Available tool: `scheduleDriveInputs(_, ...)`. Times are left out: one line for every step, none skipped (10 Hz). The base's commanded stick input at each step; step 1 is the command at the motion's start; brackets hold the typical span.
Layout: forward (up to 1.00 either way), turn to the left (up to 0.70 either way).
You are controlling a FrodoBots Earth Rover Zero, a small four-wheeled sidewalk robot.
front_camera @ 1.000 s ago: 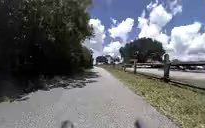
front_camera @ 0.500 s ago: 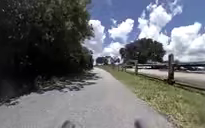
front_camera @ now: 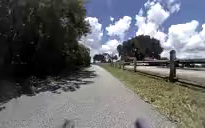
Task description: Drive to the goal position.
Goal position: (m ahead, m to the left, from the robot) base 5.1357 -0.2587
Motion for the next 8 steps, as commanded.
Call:
scheduleDriveInputs(0.5,0.0)
scheduleDriveInputs(0.5,0.0)
scheduleDriveInputs(0.5,0.0)
scheduleDriveInputs(0.5,0.0)
scheduleDriveInputs(0.5,0.0)
scheduleDriveInputs(0.5,0.0)
scheduleDriveInputs(0.5,0.0)
scheduleDriveInputs(0.5,0.0)
